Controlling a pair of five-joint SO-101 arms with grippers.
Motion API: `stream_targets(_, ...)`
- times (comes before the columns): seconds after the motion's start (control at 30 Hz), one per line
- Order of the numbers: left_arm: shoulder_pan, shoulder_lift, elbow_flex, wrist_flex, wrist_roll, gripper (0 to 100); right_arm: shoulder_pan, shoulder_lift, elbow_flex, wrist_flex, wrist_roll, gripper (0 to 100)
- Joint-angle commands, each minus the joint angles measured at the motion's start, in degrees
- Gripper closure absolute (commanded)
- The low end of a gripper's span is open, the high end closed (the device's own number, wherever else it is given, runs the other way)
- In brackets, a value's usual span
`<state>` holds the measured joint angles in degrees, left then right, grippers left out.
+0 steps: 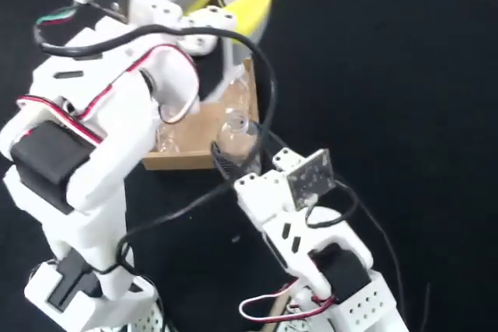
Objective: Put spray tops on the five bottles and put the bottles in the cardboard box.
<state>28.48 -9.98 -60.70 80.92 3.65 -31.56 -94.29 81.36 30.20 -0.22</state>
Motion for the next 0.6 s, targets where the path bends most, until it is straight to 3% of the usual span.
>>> stream_targets(0.0, 1.9, -1.8, -2.2, -1.3, -0.1, 97, -0.4, -1.5, -0.2, -1.8, -0.4, 98.8)
stream_targets(0.47, 2.0, -2.5, -2.8, 1.7, 0.4, 97, -0.4, -1.4, -0.2, -1.8, -0.4, 98.8)
stream_targets(0.57, 2.0, -4.2, -3.8, 1.9, 6.6, 97, -0.4, -1.4, -0.2, -1.8, -0.4, 98.8)
